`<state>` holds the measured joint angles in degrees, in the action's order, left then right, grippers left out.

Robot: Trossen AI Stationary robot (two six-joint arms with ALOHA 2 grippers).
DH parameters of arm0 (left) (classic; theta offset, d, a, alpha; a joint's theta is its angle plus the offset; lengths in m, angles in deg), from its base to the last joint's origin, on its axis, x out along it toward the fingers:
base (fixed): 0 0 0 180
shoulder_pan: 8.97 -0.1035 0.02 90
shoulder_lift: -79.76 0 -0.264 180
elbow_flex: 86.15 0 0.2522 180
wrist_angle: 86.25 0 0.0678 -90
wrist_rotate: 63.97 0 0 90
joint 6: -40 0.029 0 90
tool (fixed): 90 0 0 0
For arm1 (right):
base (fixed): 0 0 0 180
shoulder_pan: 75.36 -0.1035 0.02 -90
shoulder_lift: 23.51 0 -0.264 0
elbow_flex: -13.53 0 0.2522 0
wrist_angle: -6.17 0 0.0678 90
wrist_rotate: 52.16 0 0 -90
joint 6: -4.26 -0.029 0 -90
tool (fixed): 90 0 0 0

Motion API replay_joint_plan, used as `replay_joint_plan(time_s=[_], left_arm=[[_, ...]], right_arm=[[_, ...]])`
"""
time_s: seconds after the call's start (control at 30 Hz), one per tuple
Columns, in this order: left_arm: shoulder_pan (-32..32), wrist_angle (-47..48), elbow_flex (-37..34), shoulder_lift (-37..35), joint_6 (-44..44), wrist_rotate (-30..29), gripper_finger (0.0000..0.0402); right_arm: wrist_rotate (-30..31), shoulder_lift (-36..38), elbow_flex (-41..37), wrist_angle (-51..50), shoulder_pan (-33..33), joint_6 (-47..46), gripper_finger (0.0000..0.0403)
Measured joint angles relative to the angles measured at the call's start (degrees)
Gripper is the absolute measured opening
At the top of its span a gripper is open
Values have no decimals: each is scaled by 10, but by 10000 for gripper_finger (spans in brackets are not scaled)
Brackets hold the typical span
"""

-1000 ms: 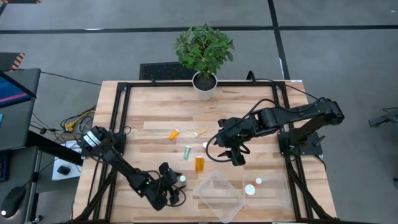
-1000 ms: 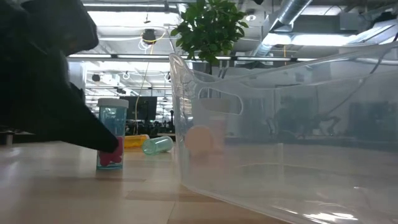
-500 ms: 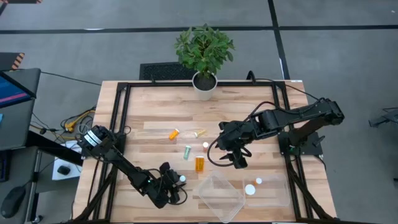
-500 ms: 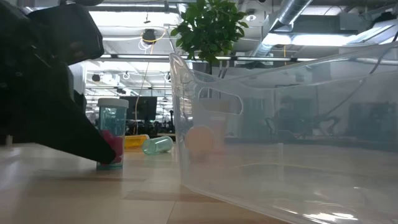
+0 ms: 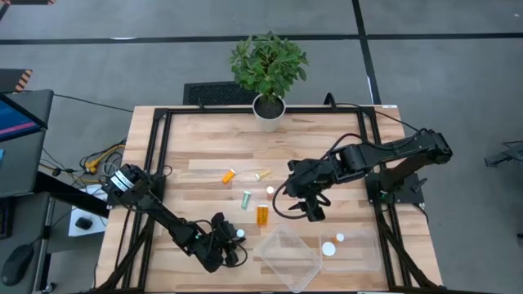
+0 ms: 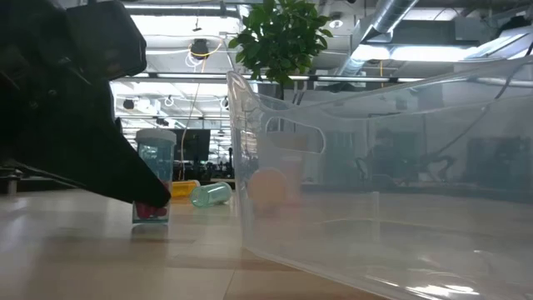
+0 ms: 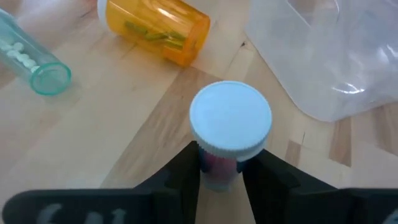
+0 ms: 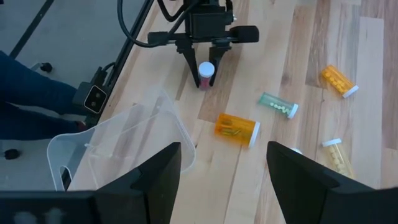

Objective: Pick and place medicine bottles into bin by pill shape (circle, oval)
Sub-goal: Put the bottom blue green pill bottle into the right transparent bin

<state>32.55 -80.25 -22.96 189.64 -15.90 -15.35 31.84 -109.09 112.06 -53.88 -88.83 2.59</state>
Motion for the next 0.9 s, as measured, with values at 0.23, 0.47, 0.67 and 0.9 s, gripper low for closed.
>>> replay_joint_plan(time_s=[0.23,0.47,0.67,0.9], left_arm=[[-7,-19,16,-26,19,44,93],[-59,20,71,-99,154,165,93],[-124,147,106,-164,290,253,93],[-219,147,109,-248,355,358,93]], right_arm=[[0,0,0,0,0,6,244],[-1,0,0,32,0,48,244],[-5,0,0,65,0,63,244],[-19,0,0,86,-10,62,244]])
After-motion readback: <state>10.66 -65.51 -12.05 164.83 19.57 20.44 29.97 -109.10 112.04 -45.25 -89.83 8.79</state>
